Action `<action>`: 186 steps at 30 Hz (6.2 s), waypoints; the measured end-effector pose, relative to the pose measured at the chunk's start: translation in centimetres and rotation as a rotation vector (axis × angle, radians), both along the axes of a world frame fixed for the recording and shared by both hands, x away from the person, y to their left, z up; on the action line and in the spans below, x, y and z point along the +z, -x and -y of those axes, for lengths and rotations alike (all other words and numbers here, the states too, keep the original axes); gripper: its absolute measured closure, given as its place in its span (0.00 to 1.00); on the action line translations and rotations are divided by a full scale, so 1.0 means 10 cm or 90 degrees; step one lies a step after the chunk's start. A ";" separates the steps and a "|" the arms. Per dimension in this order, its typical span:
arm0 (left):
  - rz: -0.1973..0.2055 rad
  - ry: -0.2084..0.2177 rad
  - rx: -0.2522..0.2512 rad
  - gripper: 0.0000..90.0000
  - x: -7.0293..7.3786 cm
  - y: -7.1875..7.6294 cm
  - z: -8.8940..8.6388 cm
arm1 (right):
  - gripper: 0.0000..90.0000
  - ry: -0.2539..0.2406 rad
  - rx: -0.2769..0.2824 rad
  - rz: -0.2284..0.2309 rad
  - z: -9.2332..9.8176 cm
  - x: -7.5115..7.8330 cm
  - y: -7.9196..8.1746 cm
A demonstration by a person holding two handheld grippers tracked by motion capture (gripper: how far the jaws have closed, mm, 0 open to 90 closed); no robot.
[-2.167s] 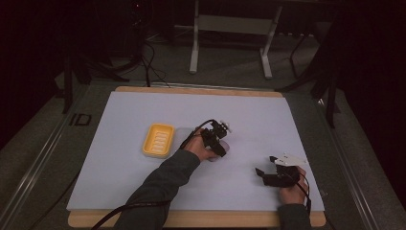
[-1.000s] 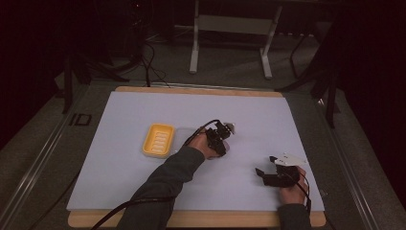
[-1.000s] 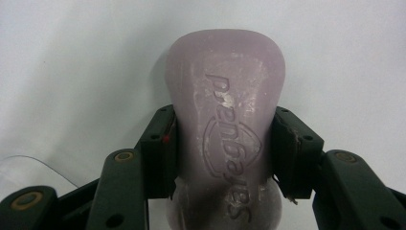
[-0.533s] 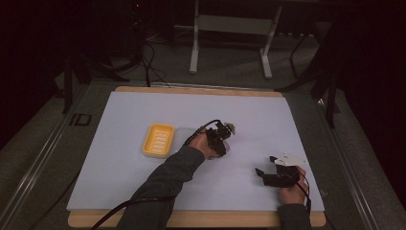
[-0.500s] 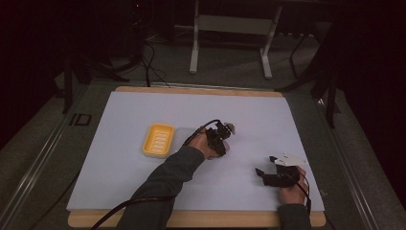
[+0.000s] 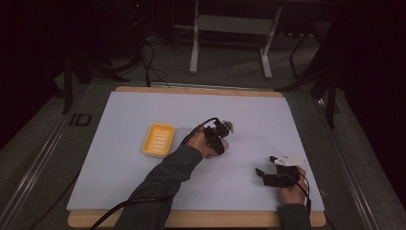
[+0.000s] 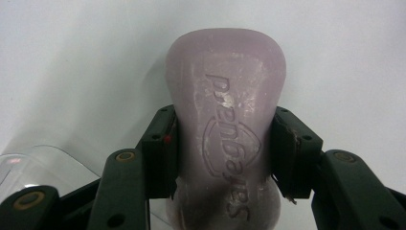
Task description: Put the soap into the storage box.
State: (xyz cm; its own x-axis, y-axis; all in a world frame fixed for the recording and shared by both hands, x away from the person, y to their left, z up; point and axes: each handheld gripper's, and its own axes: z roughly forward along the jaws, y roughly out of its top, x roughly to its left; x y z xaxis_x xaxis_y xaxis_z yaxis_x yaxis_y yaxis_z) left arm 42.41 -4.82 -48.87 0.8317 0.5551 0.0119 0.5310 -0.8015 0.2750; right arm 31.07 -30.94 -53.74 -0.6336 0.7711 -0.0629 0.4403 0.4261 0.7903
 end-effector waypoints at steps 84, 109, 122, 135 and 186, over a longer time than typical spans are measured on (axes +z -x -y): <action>0.044 0.031 0.062 0.56 0.47 0.06 -0.78 | 0.23 0.002 -0.001 0.003 0.00 0.00 0.01; 0.057 0.044 0.090 0.56 0.56 0.09 -1.00 | 0.23 0.001 -0.003 0.003 0.00 0.00 0.01; 0.062 0.051 0.106 0.56 0.60 0.08 -1.09 | 0.23 0.000 -0.004 0.003 0.00 0.00 0.01; 0.053 0.055 0.127 0.56 0.55 0.05 -1.24 | 0.23 0.001 -0.003 0.003 0.00 0.00 0.01; 0.043 0.076 0.189 0.56 0.49 0.03 -1.67 | 0.23 0.003 -0.001 0.003 -0.01 0.00 0.01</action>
State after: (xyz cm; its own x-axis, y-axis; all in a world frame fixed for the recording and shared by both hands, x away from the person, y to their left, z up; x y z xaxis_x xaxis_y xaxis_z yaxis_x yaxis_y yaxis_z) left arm 42.07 11.91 -44.00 0.6329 0.7740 -0.0183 0.7143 -0.5746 0.3995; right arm 30.99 -30.88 -53.72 -0.6318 0.7721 -0.0689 0.4375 0.4286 0.7905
